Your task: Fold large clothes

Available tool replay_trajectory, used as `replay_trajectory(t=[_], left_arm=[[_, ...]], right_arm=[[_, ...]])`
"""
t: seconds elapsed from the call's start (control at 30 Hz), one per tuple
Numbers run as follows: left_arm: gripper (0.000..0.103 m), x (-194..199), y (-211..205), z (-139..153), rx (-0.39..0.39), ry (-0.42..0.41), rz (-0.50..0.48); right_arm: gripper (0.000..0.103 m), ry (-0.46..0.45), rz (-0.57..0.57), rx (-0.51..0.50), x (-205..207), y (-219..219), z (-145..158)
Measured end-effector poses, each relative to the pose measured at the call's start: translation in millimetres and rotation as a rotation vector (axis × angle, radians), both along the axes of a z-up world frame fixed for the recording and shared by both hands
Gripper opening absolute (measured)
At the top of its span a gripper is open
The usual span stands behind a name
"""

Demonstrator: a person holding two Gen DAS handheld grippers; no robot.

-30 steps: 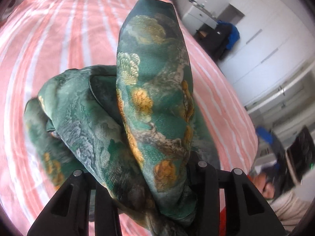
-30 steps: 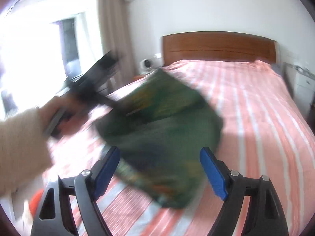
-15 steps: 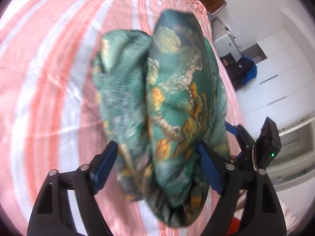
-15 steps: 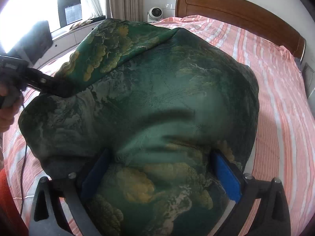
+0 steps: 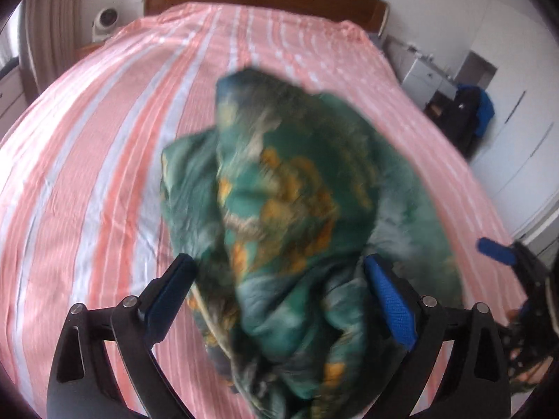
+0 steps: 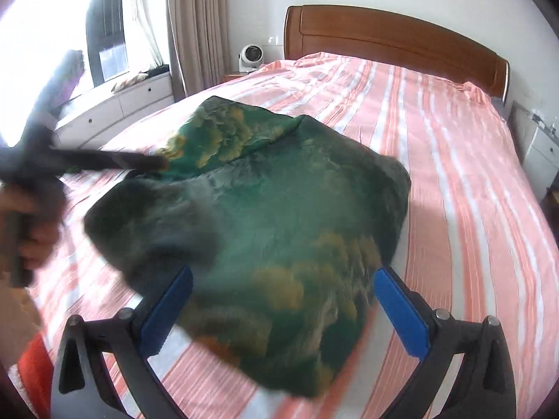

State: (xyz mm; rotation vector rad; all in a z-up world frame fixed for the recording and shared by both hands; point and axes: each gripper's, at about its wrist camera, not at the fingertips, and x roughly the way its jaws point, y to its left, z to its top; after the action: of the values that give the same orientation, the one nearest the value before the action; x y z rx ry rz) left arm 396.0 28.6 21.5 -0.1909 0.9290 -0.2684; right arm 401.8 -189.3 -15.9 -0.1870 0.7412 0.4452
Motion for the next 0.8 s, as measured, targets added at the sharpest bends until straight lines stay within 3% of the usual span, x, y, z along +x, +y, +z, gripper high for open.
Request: replay_trajectory(t=[0.07, 0.17, 0.23, 0.33, 0.43, 0.6, 0.7, 0.8], left_arm=[[0.103, 4.3, 23.0, -45.6, -0.101, 0.111, 0.046], [0.103, 13.2, 37.0, -84.9, -0.306, 0.181, 0.063], [0.103, 10.1, 38.1, -79.0, -0.323, 0.161, 0.078], [0.103, -5.6, 40.8, -49.0, -0.31, 0.1, 0.064], [0.102, -31.5, 43.7, -10.9, -0.219, 0.02, 0.058], [0.103, -87.2, 31.0, 37.1, 0.086, -0.13, 0.107], [0.103, -117.4, 21.1, 43.5, 0.249, -0.158, 0.168], [0.103, -132.1, 18.6, 33.2, 0.286, -0.148, 0.181]], right_arm=[[0.102, 0.068, 0.008, -0.012, -5.2, 5.4, -19.3], [0.103, 0.174, 0.0, -0.104, 7.9, 22.9, -69.9], [0.103, 0.135, -0.022, -0.168, 7.0, 30.6, -78.8], [0.103, 0.137, -0.042, -0.144, -2.9, 26.4, -61.7], [0.103, 0.088, -0.094, -0.174, -31.5, 13.9, -37.5], [0.103, -0.007, -0.157, -0.276, -74.8, 6.7, -13.3], [0.103, -0.039, -0.168, -0.304, -103.5, 5.6, -0.5], [0.103, -0.051, -0.167, -0.333, -119.0, 3.0, 8.4]])
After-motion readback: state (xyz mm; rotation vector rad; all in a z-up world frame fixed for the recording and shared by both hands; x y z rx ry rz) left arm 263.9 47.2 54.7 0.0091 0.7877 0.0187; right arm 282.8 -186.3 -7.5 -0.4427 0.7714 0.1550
